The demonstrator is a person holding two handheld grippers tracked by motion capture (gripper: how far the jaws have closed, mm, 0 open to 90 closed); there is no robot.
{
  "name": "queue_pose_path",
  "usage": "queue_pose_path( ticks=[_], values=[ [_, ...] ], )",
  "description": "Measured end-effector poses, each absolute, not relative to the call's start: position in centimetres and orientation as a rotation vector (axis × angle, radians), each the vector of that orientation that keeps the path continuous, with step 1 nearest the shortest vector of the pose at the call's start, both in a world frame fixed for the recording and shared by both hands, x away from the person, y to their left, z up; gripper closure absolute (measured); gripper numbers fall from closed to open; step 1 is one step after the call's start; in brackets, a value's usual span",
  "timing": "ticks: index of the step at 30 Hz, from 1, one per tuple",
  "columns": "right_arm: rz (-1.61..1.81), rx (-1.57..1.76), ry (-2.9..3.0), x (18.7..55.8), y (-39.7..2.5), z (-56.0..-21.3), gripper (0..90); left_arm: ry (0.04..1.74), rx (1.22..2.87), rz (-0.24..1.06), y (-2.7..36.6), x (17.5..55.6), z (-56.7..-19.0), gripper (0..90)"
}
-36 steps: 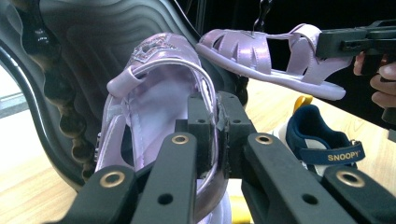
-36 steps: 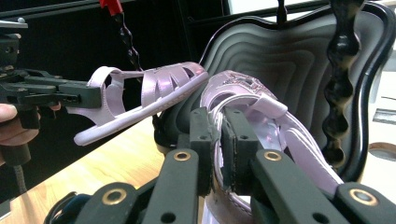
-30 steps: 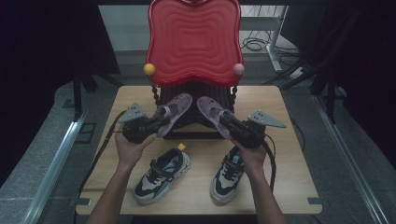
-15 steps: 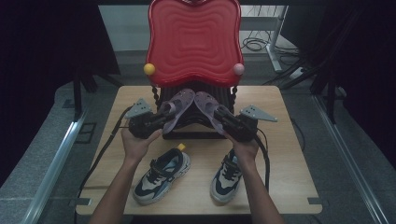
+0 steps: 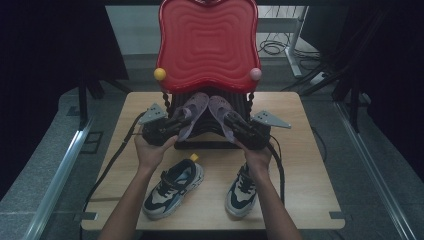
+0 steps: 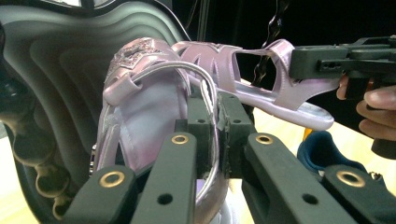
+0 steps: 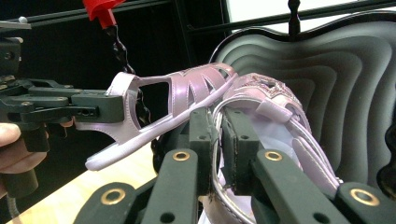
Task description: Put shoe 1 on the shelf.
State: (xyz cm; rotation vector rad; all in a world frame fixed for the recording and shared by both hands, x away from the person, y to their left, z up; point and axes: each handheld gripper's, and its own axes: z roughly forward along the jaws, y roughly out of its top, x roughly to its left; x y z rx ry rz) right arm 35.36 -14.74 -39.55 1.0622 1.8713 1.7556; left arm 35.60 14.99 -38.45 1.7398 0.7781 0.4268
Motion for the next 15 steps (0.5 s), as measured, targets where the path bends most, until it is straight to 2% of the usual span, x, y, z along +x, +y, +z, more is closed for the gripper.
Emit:
queue_pose_path(
  ticks=[15],
  values=[
    [1.749, 1.058, 1.822, 36.5, -13.6, -39.0, 83.3, 0.783, 1.728, 0.485, 13.8, 36.5, -38.0, 84.9]
  ],
)
